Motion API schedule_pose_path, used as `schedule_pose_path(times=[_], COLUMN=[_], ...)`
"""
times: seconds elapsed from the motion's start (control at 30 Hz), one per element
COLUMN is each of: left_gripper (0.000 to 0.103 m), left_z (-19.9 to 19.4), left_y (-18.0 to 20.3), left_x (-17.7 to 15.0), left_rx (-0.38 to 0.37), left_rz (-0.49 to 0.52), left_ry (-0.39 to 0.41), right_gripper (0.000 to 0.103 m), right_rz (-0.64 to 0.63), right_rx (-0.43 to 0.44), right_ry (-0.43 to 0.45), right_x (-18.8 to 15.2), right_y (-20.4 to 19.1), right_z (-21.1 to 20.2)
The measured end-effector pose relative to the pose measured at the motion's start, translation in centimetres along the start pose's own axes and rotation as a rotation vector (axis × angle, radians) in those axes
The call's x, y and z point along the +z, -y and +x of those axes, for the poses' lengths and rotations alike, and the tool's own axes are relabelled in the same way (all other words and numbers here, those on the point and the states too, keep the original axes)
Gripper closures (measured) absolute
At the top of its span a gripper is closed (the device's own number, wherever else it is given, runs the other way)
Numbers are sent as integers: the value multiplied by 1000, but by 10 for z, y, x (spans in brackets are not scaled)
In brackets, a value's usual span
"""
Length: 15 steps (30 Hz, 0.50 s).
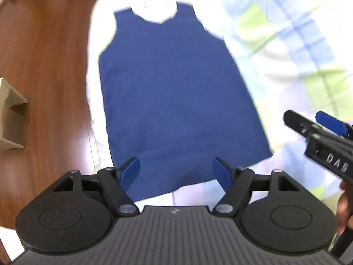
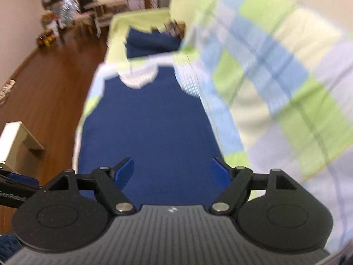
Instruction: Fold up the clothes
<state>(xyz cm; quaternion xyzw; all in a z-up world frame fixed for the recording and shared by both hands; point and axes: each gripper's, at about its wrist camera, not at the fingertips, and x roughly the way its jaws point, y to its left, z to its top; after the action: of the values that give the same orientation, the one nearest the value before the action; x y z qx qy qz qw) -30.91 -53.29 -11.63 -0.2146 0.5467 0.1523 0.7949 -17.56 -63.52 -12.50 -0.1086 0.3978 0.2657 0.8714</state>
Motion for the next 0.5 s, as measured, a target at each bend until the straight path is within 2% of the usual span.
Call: schedule_pose_path(times=[0.1,0.17,0.27,0.5], left_gripper=[28,28,28,28], left_z=[-29,-47,-62,-55], left_y=[-2,-4,-10,-12], left_x=[-9,-15,-15,-26], left_rx=[66,112,193,218], left_rz=[2,5,16,-47], left_ry=[14,19,40,90], right_gripper=[17,17,16,16], right_rz=[3,19,20,6], right_rx=[48,75,79,48], right_ry=[51,69,57,24], right_x=[5,-6,-20,-50], right_y=[11,18,24,42], right_z=[-31,-58,-77,-102])
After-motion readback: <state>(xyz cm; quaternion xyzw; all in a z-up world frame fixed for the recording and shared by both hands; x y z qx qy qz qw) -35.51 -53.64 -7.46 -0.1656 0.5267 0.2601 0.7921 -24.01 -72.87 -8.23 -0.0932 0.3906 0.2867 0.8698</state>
